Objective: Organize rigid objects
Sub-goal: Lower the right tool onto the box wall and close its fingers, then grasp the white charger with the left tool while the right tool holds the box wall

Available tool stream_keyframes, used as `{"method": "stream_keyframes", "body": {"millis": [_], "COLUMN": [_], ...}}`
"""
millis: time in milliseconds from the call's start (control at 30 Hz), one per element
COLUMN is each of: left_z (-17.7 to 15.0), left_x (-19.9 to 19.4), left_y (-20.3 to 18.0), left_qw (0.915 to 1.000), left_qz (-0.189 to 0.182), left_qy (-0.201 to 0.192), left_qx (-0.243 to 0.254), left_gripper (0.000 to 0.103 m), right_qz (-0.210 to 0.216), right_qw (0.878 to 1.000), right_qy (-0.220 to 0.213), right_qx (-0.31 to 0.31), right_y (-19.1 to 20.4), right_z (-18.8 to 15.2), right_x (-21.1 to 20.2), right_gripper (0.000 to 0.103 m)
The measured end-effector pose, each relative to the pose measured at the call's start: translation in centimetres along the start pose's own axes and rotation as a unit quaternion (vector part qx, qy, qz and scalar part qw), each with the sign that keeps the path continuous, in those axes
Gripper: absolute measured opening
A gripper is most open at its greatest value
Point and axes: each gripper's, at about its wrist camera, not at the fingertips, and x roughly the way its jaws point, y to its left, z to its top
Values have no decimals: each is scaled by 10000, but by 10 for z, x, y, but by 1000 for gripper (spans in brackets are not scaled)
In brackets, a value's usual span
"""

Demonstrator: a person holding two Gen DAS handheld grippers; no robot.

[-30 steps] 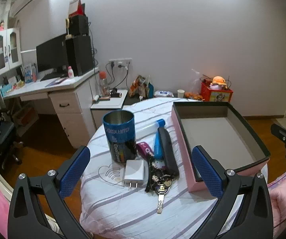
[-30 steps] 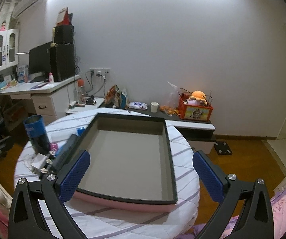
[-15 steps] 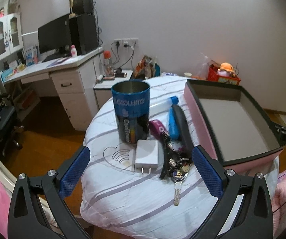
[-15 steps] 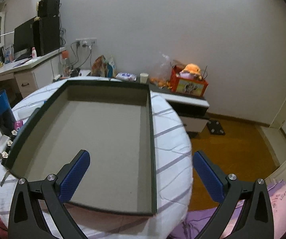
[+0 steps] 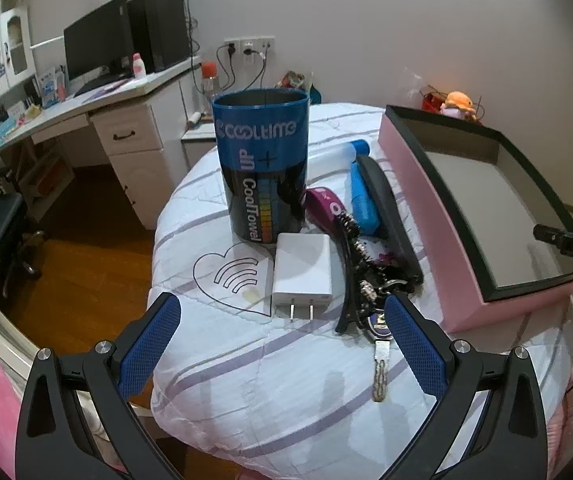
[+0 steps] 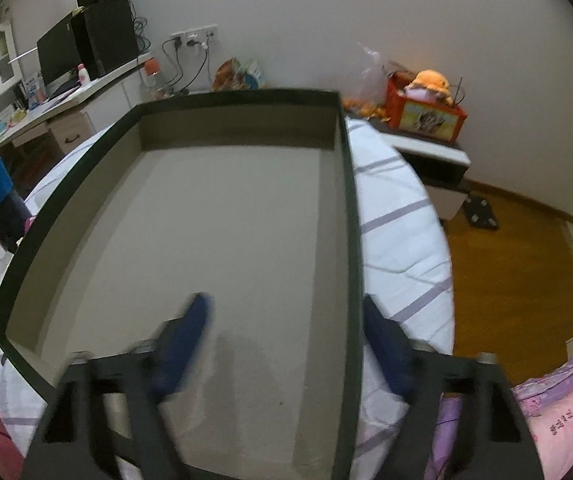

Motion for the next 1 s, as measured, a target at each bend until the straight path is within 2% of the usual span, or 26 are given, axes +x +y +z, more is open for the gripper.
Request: {"method": "stream_keyframes", "body": {"millis": [33,167,267,367,400,433,633,733,867,1000], "left_z": [0,3,2,0,-1,-2,0,1,1,2], "left_x": [2,8,14,20,21,22,31,38,46,59], "left_y": [0,-1,1,3,5,7,9,10,9,7], "left_qw": [10000,10000,9999,9997,9997,9996,9991,9986,9989,9981], "left_qz": [18,41,64,161,195,212,326,412,237,282], "left_qy": [6,42,103,162,170,189,281,331,395,546], "left_qx": [8,10,16,22,15,1,-3,40,11,103], "left_gripper": [103,103,103,103,103,103,103,103,103,103], "right_qz": [-7,70,-35,-68,-111,-144,-198,-183,-209,-189], "right_qw": [10000,9999,9996,9993,9992,9990,9983,9983,9980,9974], "right_qy": [34,142,268,363,389,427,541,545,597,671], "right_qx": [26,34,-36,54,70,60,-59,-34,-67,-178], "right_y": [-3,-7,-8,-14,-16,-17,-14,-17,-16,-15], "right_z": [1,3,4,3,3,2,-5,-5,-4,-3], "right_x": [1,4,9,9,8,6,-3,-7,-8,-6], "right_gripper": [58,56,49,38,29,25,24,17,15,15]}}
